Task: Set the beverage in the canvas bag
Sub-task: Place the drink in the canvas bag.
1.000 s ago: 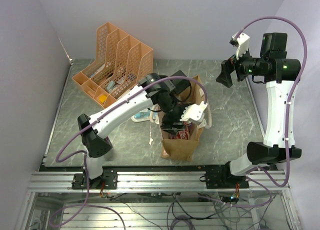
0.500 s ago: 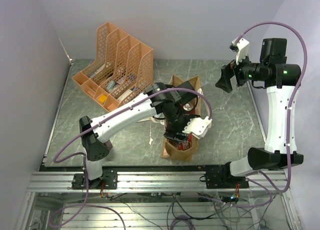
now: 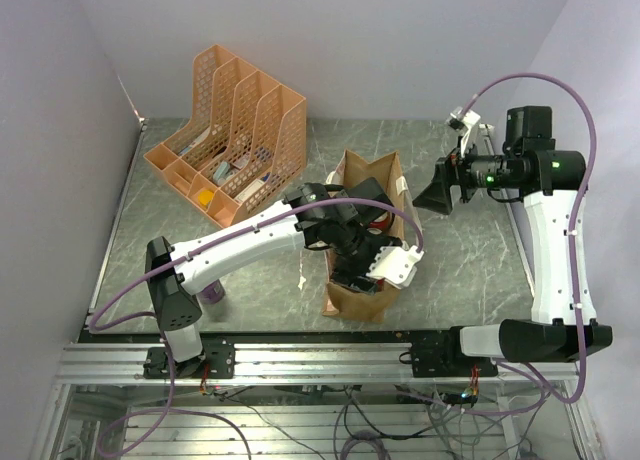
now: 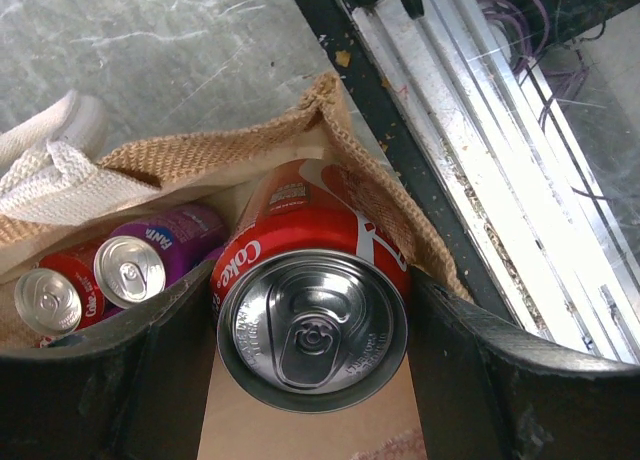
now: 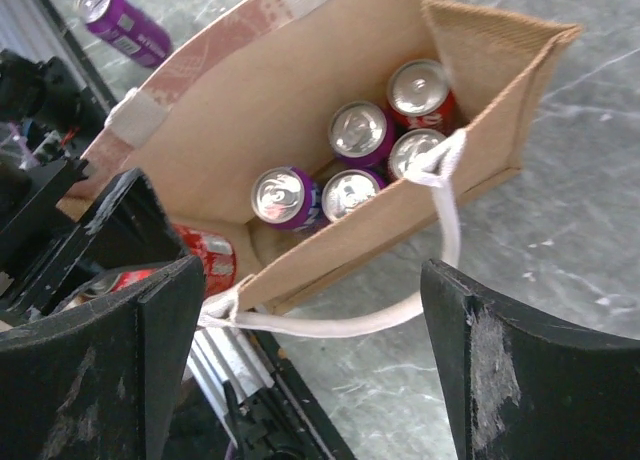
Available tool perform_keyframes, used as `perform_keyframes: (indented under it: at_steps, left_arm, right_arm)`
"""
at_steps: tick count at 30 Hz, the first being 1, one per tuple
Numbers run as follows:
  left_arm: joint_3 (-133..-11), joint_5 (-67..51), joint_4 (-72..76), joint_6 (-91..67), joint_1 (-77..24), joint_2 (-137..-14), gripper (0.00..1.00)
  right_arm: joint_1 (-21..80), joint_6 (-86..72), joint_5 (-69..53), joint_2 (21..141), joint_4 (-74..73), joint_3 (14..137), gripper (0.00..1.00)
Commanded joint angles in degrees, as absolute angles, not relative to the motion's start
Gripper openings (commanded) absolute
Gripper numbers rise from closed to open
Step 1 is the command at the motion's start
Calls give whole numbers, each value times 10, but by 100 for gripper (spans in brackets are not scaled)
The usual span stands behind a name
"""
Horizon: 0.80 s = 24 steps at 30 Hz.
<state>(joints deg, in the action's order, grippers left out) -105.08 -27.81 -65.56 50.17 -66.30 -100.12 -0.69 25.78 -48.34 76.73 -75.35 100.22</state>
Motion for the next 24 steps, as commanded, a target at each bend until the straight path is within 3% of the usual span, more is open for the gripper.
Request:
perform_keyframes:
  at_steps: [1, 12, 24]
  left_arm:
    - [-1050, -269, -613, 456, -674, -980, 7]
    - [-1056, -233, -581, 440, -662, -1019, 7]
    - [-1068, -287, -549, 382, -621, -1052, 7]
  right_arm:
    - [22, 255, -501, 753, -767, 964, 88]
    - [54, 239, -434, 750, -721, 924, 87]
    - [27, 237, -402, 722, -711, 917, 87]
